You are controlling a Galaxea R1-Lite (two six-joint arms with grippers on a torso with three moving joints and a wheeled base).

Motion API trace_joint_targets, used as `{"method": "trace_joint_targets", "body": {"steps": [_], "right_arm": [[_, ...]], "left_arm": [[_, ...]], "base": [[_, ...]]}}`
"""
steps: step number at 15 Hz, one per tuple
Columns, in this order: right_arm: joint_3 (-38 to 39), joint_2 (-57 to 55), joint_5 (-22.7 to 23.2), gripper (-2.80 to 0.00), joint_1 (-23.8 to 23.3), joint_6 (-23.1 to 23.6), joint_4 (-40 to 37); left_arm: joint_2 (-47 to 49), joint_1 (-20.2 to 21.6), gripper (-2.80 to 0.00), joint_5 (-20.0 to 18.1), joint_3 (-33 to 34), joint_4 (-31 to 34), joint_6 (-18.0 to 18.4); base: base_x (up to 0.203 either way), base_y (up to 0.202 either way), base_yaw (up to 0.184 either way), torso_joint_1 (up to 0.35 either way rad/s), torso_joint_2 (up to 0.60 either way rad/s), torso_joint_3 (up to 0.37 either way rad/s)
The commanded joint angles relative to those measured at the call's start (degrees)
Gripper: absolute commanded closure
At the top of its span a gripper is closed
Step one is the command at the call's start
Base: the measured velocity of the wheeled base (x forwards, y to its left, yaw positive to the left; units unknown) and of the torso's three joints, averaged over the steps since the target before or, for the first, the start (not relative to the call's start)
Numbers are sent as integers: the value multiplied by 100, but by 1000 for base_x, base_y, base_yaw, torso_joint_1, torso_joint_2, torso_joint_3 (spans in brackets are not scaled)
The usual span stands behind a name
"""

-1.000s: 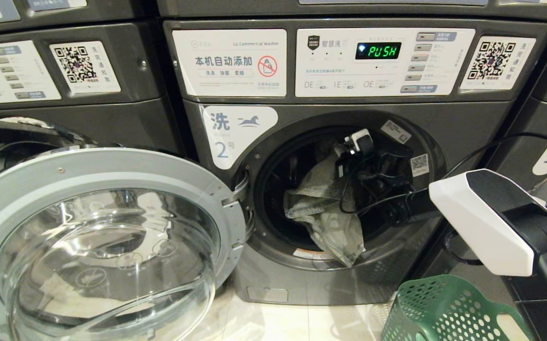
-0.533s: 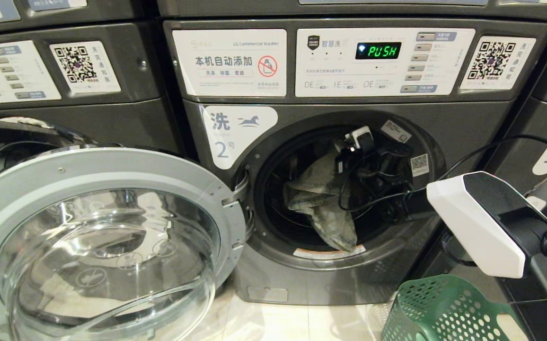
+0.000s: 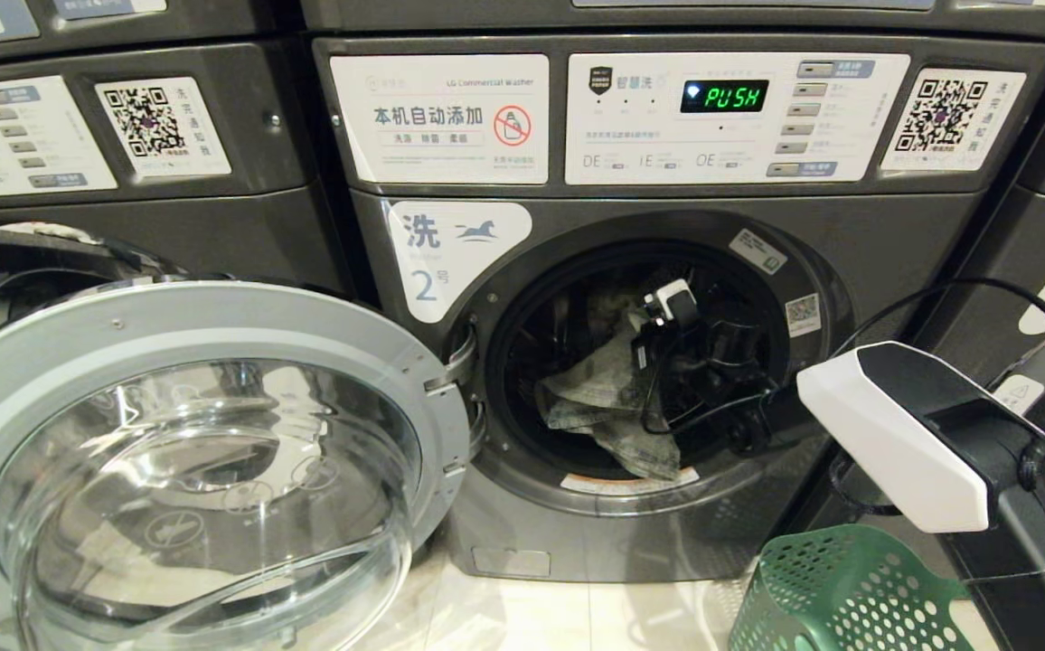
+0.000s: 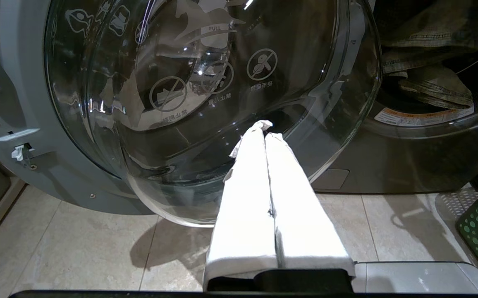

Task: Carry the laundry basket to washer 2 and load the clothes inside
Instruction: Place the clothes into the washing machine

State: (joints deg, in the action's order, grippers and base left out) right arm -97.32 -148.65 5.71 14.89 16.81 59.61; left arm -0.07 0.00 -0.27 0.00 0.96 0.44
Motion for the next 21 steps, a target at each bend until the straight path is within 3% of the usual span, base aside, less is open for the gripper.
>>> {"method": "trace_joint_targets", "body": {"steps": [1, 10, 11, 18, 21], "right_arm": [[2, -67, 10, 0, 14, 15, 51], [-466, -158, 21, 0, 7, 657, -130], [-577, -155, 26, -280, 14, 707, -281], [-178, -100, 168, -280, 14, 712, -28], [590, 145, 173, -280, 14, 698, 191]], "left_arm": [[-1, 0, 0, 0, 0, 0, 0], [-1, 0, 0, 0, 0, 0, 0], [-1, 0, 0, 0, 0, 0, 0], [-1, 0, 0, 0, 0, 0, 0], [-1, 0, 0, 0, 0, 0, 0]], "base": [[0, 0, 0, 0, 0, 0], [0, 0, 0, 0, 0, 0], [0, 0, 0, 0, 0, 0], [0, 0, 0, 0, 0, 0], [0, 0, 0, 0, 0, 0]]}}
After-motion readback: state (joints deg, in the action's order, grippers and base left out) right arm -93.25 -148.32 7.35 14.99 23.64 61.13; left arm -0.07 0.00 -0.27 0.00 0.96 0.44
